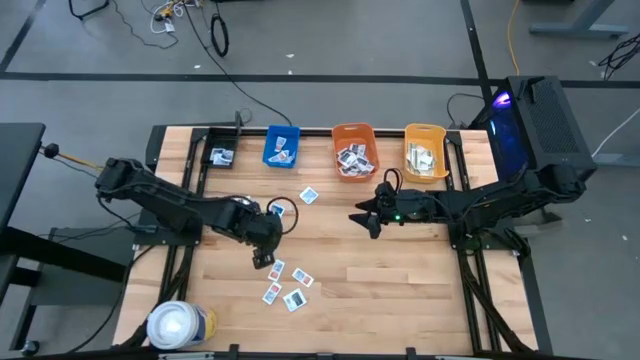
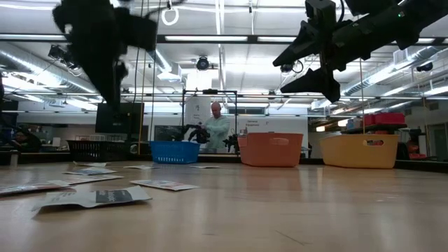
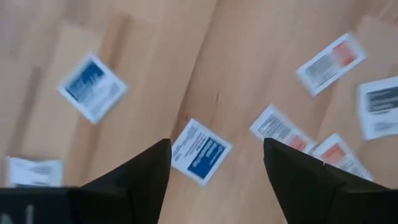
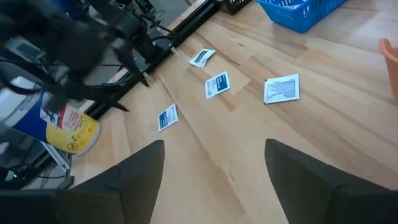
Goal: Pick & Place First Aid Supplies
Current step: Put the alcohol pad into the black bin
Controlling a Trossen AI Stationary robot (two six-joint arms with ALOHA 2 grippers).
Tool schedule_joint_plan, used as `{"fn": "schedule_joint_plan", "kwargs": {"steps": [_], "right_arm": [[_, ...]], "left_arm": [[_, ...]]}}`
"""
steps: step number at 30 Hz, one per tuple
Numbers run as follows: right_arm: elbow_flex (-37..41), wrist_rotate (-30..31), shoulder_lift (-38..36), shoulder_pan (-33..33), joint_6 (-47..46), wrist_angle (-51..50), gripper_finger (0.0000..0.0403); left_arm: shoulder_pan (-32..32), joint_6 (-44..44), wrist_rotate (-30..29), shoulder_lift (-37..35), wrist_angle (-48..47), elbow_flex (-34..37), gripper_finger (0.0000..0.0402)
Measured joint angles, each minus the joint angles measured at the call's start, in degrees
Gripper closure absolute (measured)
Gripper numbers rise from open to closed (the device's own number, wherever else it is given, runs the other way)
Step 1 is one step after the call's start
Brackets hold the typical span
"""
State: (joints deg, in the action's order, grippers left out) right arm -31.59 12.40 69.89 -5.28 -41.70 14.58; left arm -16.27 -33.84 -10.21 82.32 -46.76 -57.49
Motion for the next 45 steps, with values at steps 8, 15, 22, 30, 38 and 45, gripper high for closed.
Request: {"fn": "schedule_joint_plan", "kwargs": {"steps": [8,15,22,30,38,45], "right_arm": [[0.00,-0.15,-0.02,-0.09,-1.41,0.19,0.0124],[0.00,0.13,-0.02,-0.09,-2.01,0.27,0.0124],[0.00,0.25,-0.02,-0.09,-1.56,0.28,0.0124],[0.00,0.35,-0.02,-0.09,-1.56,0.26,0.0124],[0.00,2.74,-0.02,-0.07,-2.87,0.26,0.0124],[0.00,2.83,-0.02,-0.07,-4.37,0.28,0.0124]], "left_arm": [[4.29,0.58,7.45,-0.34,12.72,13.77,0.0152],[6.92,-0.97,7.47,-0.34,14.71,20.47,0.0152],[9.04,-1.11,7.10,-0.34,18.74,20.80,0.0152],[9.35,-1.76,4.91,1.29,19.09,20.74,0.0152],[9.30,-1.70,5.36,1.91,18.95,20.60,0.0152],[9.38,1.29,7.28,1.91,18.57,20.61,0.0167]]}}
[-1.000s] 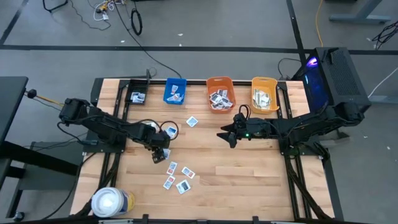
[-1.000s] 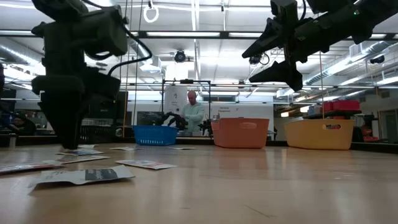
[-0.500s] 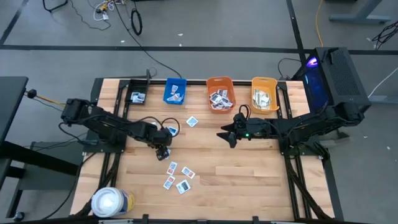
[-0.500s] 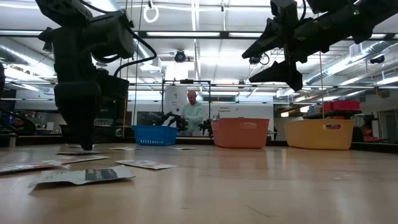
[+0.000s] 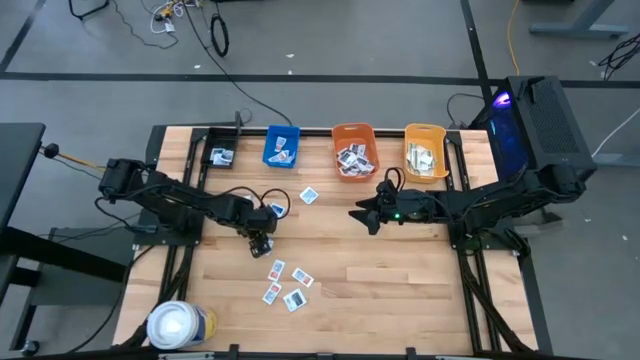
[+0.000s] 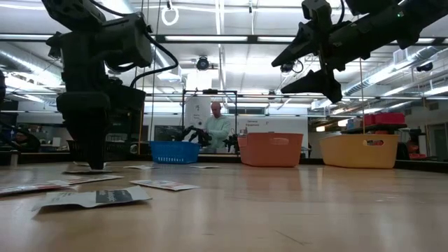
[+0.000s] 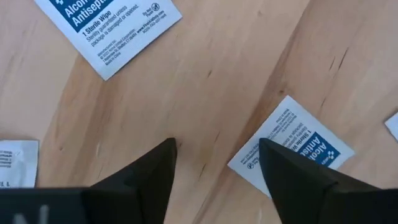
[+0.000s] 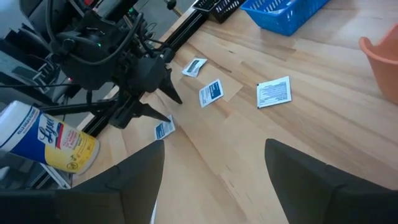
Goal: Pick & Place First Aid Supplies
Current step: Put the alcohol pad into the black bin
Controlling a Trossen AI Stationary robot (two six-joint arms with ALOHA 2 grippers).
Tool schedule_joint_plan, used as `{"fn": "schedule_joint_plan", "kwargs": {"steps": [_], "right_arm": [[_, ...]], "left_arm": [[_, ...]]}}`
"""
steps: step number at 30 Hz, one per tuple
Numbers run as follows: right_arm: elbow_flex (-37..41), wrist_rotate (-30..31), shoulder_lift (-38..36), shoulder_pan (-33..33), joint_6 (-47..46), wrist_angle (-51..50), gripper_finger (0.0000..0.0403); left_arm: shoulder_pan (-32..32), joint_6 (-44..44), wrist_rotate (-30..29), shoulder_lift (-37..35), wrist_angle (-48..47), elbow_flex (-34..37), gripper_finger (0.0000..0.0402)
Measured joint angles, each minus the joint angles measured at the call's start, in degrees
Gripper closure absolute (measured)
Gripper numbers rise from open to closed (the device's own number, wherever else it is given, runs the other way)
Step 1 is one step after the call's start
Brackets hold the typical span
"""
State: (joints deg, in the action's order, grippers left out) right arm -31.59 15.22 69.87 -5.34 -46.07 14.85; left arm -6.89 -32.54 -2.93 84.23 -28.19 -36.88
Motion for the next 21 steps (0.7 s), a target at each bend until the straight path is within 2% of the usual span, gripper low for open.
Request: {"fn": "schedule_joint_plan", "kwargs": {"steps": [3,9,16,21], "right_arm": [[0.00,0.38,0.00,0.00,-0.18,0.07,0.0124],[0.00,3.08,0.00,0.00,-1.50,0.45,0.0124],[0.00,3.85,-0.02,0.00,-0.11,2.85,0.0124],[0.00,3.85,-0.02,0.00,0.02,3.02,0.0124]], "left_arm": [[0.04,1.15,0.87,0.02,-0.18,0.04,0.0205],[0.22,3.54,6.48,0.04,0.01,0.04,0.0291],[0.19,6.77,9.35,0.13,0.16,0.14,0.0386],[0.77,8.89,13.32,0.20,0.33,0.20,0.0398]]}}
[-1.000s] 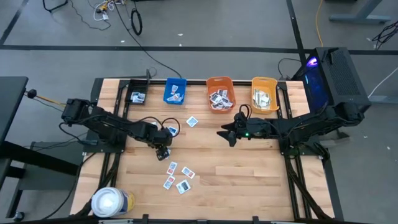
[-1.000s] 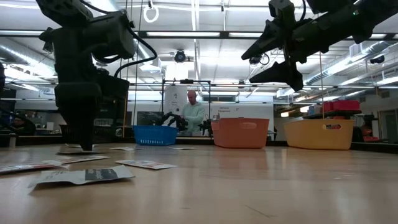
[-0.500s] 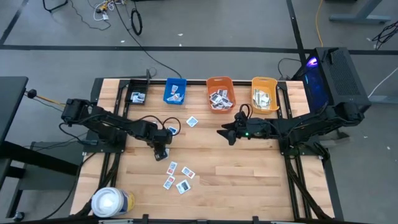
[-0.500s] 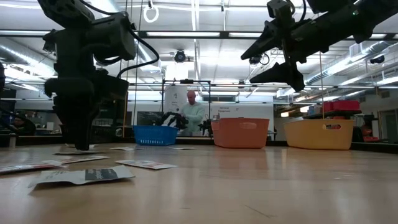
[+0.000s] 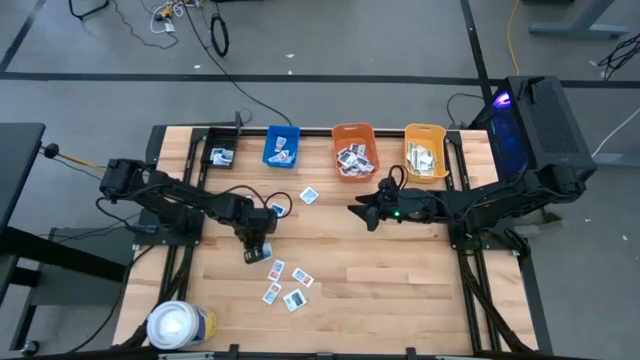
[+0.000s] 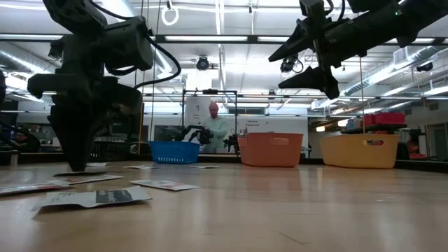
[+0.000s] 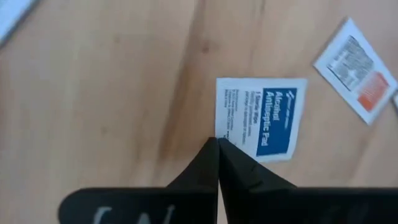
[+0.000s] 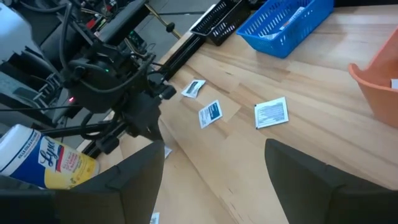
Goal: Pick & Place First Aid Supplies
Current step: Put the alcohol pad into the black bin
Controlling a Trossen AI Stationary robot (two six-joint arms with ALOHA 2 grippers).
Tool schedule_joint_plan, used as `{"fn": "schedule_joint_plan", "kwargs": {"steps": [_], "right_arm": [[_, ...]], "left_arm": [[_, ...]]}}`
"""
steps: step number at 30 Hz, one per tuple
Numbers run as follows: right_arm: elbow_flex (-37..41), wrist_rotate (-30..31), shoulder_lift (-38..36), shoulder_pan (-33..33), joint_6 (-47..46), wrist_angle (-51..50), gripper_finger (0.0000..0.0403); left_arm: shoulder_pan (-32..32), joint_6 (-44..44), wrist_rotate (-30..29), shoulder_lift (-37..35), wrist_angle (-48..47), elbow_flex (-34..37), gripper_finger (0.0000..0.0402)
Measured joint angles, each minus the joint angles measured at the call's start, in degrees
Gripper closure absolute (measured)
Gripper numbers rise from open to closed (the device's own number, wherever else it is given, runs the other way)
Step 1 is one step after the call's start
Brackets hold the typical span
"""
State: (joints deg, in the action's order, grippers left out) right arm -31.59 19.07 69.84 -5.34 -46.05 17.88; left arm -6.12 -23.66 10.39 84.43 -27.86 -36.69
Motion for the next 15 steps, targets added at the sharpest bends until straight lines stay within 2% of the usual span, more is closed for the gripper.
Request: {"fn": "schedule_joint_plan", "kwargs": {"steps": [5,15], "right_arm": [[0.00,0.00,0.00,0.00,0.01,0.10,0.0124],[0.00,-0.08,0.00,0.00,0.01,0.12,0.0124]], "left_arm": [[1.09,0.39,4.29,0.12,-0.62,-0.53,0.0399],[1.00,3.65,3.67,0.10,-2.65,-5.30,0.0400]]}}
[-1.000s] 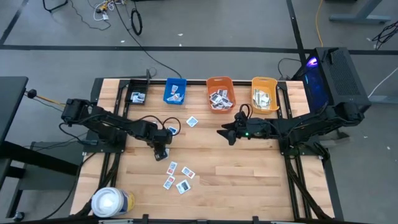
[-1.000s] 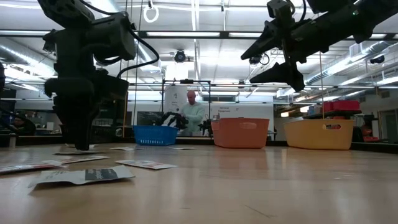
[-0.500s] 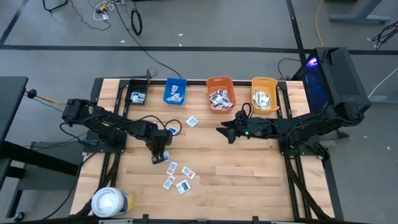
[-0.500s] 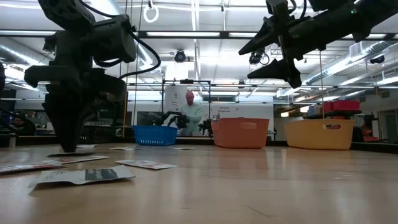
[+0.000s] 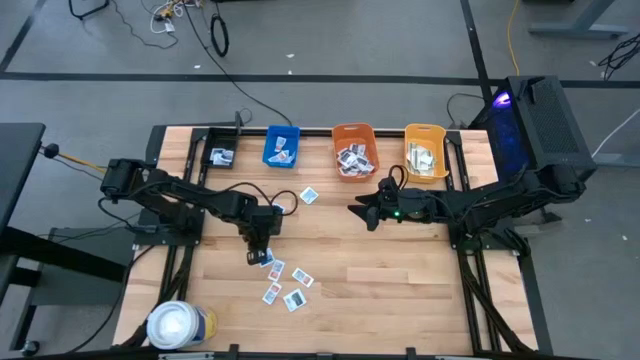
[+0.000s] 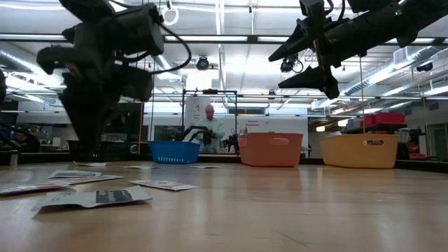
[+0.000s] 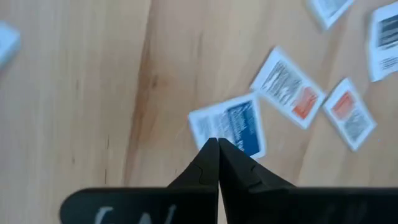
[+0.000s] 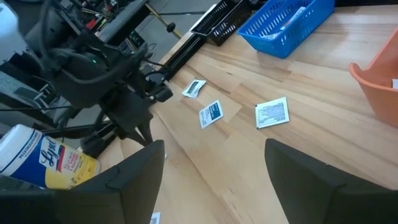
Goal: Pick & Place First Aid Supplies
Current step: Put the alcohol pad into the black bin
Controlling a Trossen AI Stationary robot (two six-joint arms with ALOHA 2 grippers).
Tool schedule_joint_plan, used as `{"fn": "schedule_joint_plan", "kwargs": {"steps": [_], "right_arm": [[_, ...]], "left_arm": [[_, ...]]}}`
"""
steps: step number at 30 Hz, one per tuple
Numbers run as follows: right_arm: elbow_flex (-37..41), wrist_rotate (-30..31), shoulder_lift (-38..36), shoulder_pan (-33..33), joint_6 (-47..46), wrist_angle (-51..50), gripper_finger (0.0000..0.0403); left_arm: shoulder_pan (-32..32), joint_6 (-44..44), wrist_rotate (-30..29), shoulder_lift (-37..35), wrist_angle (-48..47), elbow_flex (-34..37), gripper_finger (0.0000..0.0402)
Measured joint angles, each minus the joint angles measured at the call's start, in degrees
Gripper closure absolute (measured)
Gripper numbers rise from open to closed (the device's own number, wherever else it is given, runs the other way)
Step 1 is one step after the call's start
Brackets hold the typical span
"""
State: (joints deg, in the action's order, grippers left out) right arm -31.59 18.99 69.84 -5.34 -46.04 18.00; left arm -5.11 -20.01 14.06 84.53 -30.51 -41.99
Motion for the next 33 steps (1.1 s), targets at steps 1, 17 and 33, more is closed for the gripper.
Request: {"fn": "schedule_joint_plan", "kwargs": {"steps": [1,17,33], "right_arm": [[0.00,-0.10,0.00,-0.01,0.00,0.00,0.0124],[0.00,-0.51,0.00,-0.02,0.02,-0.02,0.0124],[0.00,-1.28,0.00,-0.02,0.61,-0.05,0.0124]], "left_arm": [[-0.35,1.06,-0.06,0.00,-0.40,-0.88,0.0400],[-10.88,15.87,-6.83,-0.13,-3.99,-4.51,0.0384],[-10.86,28.47,-6.84,-0.15,-3.73,-4.51,0.0257]]}}
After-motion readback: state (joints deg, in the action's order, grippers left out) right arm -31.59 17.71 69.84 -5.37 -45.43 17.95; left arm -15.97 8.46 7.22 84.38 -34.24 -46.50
